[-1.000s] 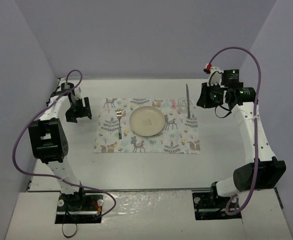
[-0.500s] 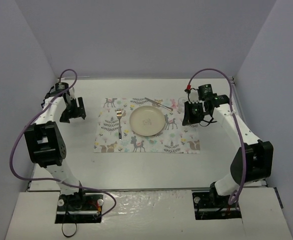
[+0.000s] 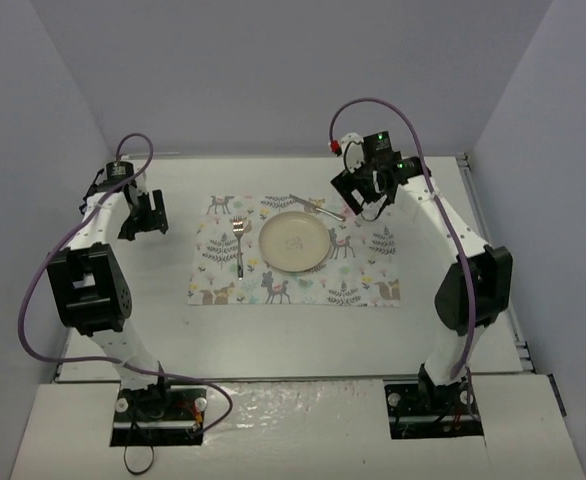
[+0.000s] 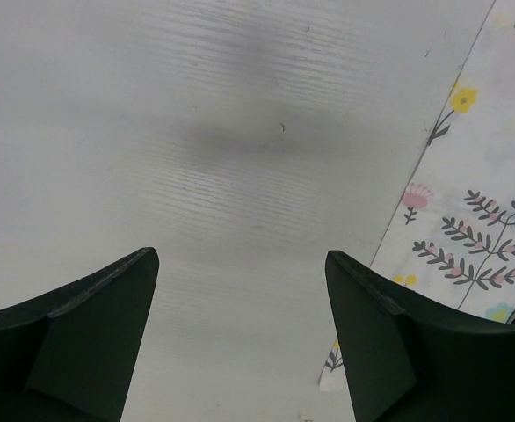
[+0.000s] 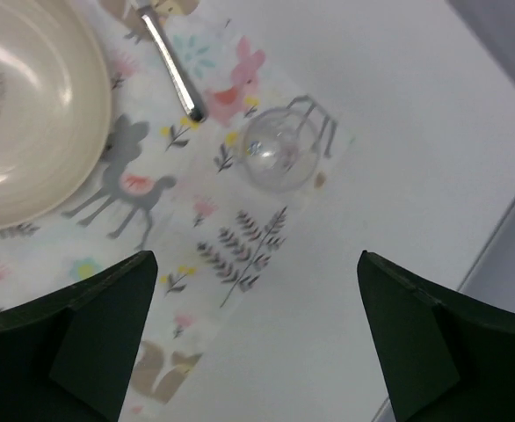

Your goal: Set the dinner table for one person

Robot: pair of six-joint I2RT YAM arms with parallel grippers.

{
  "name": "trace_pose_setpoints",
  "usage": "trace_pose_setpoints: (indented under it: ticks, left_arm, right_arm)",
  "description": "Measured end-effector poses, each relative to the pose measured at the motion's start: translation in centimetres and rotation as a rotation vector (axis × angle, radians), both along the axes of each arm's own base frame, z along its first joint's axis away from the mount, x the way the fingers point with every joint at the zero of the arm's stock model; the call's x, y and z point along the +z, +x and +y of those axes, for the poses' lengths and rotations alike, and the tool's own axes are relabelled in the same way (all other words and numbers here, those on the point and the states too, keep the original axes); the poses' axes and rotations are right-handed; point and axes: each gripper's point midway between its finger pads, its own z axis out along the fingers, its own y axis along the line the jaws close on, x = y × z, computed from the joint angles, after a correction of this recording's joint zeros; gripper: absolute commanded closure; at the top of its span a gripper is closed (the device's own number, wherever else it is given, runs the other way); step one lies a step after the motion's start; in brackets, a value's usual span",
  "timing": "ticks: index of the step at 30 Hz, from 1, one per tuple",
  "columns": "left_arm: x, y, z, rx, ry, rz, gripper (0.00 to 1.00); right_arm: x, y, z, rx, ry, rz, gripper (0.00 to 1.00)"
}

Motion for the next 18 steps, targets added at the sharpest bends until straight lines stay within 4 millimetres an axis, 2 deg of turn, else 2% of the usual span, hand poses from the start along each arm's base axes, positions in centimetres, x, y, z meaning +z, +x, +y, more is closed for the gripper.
trace_pose_setpoints:
  ticks: [1,5,7,10,13,18]
  left_arm:
    - [0.1,-0.1,0.1,-0.001,0.006,-0.004,0.26]
    - [0.7,-0.7,0.9,0.008,0.02,-0.022,0.26]
    - [1.0,-1.0,1.4,0.016,0.028,-0.032,0.26]
    - [1.5,-1.3,2.4,0.026,0.038,-0.042,0.26]
    - [1.9,-1.7,3.4,0.038,0.048,-0.05,0.26]
    - [2.2,-2.2,5.1,0.066,0.06,-0.056,0.26]
  right_arm:
    - [-0.7,1.1,-0.1,0.011,-0.029,0.004,0.43]
    - [-6.2,3.4,-0.4,0.073,-0.134,0.103,0.43]
    - [-9.0,3.3,-0.6,0.116,-0.18,0.169,0.42]
    - [-11.9,2.9,-1.0,0.171,-0.232,0.249,0.4]
    - [-11.9,4.3,-0.8,0.205,-0.237,0.242,0.38]
    - [-9.2,7.4,0.3,0.252,-0.213,0.143,0.38]
